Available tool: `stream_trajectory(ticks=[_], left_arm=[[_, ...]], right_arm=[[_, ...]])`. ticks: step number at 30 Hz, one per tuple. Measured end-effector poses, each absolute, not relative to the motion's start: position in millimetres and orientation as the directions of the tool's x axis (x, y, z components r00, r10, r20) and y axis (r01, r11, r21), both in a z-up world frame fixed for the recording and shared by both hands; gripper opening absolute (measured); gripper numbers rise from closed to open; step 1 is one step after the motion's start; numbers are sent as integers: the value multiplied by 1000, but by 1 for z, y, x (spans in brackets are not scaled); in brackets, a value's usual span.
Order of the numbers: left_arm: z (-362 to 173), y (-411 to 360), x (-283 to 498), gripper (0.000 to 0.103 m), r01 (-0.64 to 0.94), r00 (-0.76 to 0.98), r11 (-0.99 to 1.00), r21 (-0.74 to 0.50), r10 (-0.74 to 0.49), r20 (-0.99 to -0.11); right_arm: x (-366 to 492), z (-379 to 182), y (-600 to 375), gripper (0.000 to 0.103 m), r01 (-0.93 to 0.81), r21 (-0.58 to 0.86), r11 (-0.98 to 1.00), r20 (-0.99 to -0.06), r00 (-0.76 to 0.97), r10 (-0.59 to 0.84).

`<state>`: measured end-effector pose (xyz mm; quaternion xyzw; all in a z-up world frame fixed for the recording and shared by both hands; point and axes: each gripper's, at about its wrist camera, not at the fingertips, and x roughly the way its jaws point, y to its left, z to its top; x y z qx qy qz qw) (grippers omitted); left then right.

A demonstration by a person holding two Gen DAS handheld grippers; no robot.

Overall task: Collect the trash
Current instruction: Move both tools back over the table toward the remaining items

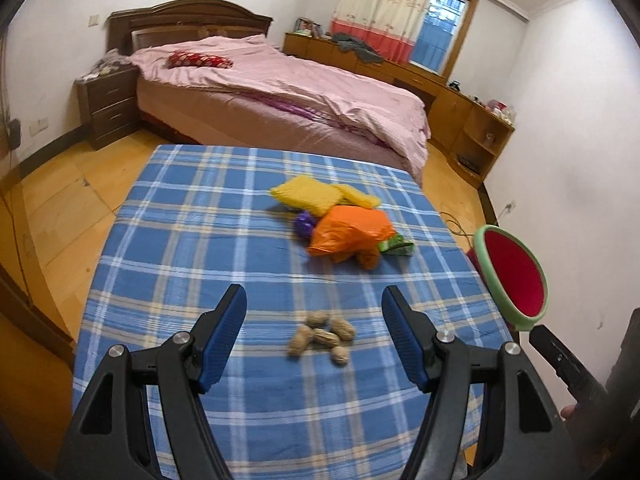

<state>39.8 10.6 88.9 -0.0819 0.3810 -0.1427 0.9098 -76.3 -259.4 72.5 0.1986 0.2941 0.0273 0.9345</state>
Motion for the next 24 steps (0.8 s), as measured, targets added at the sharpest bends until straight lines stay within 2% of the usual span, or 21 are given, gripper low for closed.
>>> stream_trajectory(ticks=[13,24], left_arm=[[79,10,115,70,197,645,955,-223,-297,-704],[74,-37,210,70,308,621,940,-149,-317,-717]], right_arm=[[-49,66,-251,58,88,347,934,-581,802,140],[5,66,-262,58,143,310,940,-625,775,88]])
